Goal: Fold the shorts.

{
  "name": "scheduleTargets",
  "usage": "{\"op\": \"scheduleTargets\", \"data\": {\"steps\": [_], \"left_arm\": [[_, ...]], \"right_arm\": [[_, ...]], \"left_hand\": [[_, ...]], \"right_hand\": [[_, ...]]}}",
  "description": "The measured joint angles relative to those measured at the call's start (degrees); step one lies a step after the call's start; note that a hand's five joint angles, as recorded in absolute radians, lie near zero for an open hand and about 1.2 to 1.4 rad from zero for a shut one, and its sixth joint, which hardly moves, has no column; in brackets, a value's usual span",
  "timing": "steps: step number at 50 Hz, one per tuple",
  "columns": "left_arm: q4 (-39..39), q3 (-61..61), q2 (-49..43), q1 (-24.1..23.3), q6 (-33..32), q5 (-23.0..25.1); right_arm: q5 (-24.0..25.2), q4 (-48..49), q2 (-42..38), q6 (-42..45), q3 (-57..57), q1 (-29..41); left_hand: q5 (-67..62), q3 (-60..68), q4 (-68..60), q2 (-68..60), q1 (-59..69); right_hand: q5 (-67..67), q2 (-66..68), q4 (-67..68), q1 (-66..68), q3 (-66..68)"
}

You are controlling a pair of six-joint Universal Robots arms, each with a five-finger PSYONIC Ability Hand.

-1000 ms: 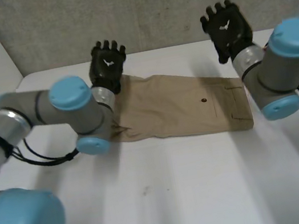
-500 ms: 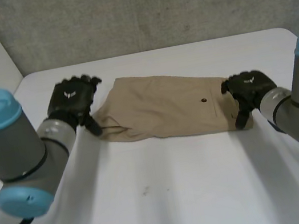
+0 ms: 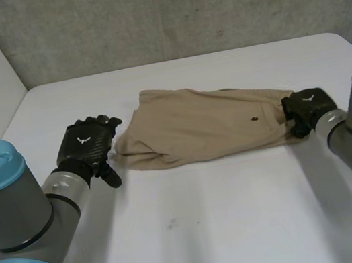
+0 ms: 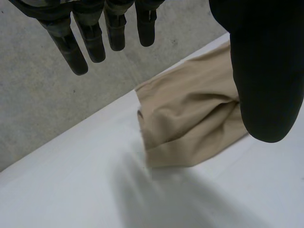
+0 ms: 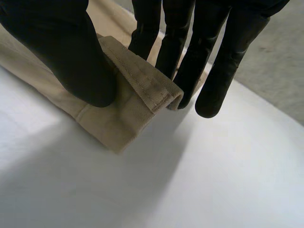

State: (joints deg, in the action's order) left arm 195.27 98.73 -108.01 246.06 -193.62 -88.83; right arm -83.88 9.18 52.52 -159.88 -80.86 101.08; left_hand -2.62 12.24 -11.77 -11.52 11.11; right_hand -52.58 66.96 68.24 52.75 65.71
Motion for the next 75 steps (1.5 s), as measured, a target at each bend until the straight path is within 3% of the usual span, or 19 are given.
{"op": "scheduleTargets", "data": {"steps": [6,12,14,17,22,27,32,35,36,37,39,44,48,51,55,65,75], "left_arm": [[-0.1,0.4,1.6,0.2,0.0,0.0],[-0.1,1.5,4.3,1.1,0.0,0.1],[-0.1,1.5,4.5,1.2,0.0,0.1],[0.1,1.2,5.1,1.4,0.0,0.1],[1.5,-0.5,5.2,1.3,0.1,0.0],[4.3,-4.2,4.6,0.9,0.3,-0.2],[5.7,-8.8,2.8,0.0,0.3,-0.4],[5.8,-13.8,-0.2,-1.7,0.2,-0.6],[5.7,-15.7,-1.4,-2.3,0.2,-0.6],[5.4,-16.9,-2.2,-2.7,0.2,-0.7],[4.3,-20.9,-4.9,-3.7,0.2,-0.7],[-1.9,-31.7,-12.0,-5.5,0.2,-0.5],[-9.3,-42.4,-19.7,-7.7,0.3,-0.4],[-14.0,-49.2,-25.1,-9.1,0.8,-0.2],[-18.9,-56.6,-32.1,-10.6,2.3,0.5],[-26.3,-62.2,-40.9,-11.9,4.0,1.9],[-32.7,-61.7,-42.4,-11.0,2.6,-1.8]], "right_arm": [[0.0,-1.8,4.3,6.7,-1.3,-2.9],[0.0,-3.8,8.5,24.7,-0.1,-6.4],[0.1,-3.8,8.7,26.9,0.6,-6.2],[0.6,-3.1,8.7,33.2,5.1,-2.6],[2.8,0.9,6.7,35.3,9.9,5.5],[9.5,7.6,2.2,35.1,11.8,16.9],[15.0,10.1,-2.2,34.6,11.1,22.9],[17.2,10.1,-4.2,33.9,9.6,24.5],[17.5,10.0,-4.5,33.6,9.2,24.6],[17.6,9.9,-4.6,33.2,8.9,24.6],[17.4,9.8,-4.2,31.5,8.2,24.3],[14.0,9.7,0.1,20.7,7.9,22.1],[8.2,9.3,4.0,4.2,9.5,19.1],[5.6,7.5,4.2,-5.8,11.6,17.2],[4.6,2.5,1.3,-12.2,15.7,15.1],[4.9,-11.9,-10.2,-13.4,25.4,12.2],[4.8,-18.8,-15.1,-11.9,27.6,10.0]], "left_hand": [[0.0,0.0,0.0,0.0,0.0],[0.0,0.0,0.0,0.0,0.0],[0.0,0.0,0.0,0.0,0.0],[0.0,0.0,0.0,0.0,0.0],[0.0,0.0,0.0,0.0,0.0],[0.0,0.0,0.0,0.0,0.0],[0.0,0.0,0.0,0.0,0.0],[0.0,0.0,0.0,0.0,0.0],[0.0,0.0,0.0,0.0,0.0],[0.0,0.0,0.0,0.0,0.0],[0.0,0.0,0.0,0.0,0.0],[0.0,0.0,0.0,0.0,0.0],[0.0,0.0,0.0,0.0,0.0],[0.0,0.0,0.0,0.0,0.0],[0.0,0.0,0.0,0.0,0.0],[0.0,0.0,0.0,0.0,0.0],[0.0,0.0,0.0,0.0,-0.2]], "right_hand": [[-1.0,0.0,0.0,0.8,0.0],[-1.1,0.0,0.0,1.4,0.0],[-1.1,0.0,0.0,1.4,0.0],[-1.1,0.0,0.0,2.2,0.0],[-1.8,0.0,0.0,2.2,1.1],[-2.6,0.0,0.0,2.5,2.0],[-3.1,0.0,0.0,2.5,2.1],[18.1,-22.3,-21.8,-20.0,-19.8],[18.1,-22.3,-21.8,-20.0,-19.8],[38.9,-45.5,-44.0,-37.2,-42.0],[47.0,-53.0,-53.4,-40.9,-51.3],[48.7,-54.3,-55.0,-41.3,-53.8],[48.7,-54.3,-55.0,-41.3,-53.8],[48.7,-54.3,-55.0,-41.3,-53.8],[48.7,-54.3,-55.0,-41.3,-53.8],[48.7,-54.3,-55.0,-41.3,-53.8],[48.7,-54.7,-55.0,-42.6,-53.8]]}}
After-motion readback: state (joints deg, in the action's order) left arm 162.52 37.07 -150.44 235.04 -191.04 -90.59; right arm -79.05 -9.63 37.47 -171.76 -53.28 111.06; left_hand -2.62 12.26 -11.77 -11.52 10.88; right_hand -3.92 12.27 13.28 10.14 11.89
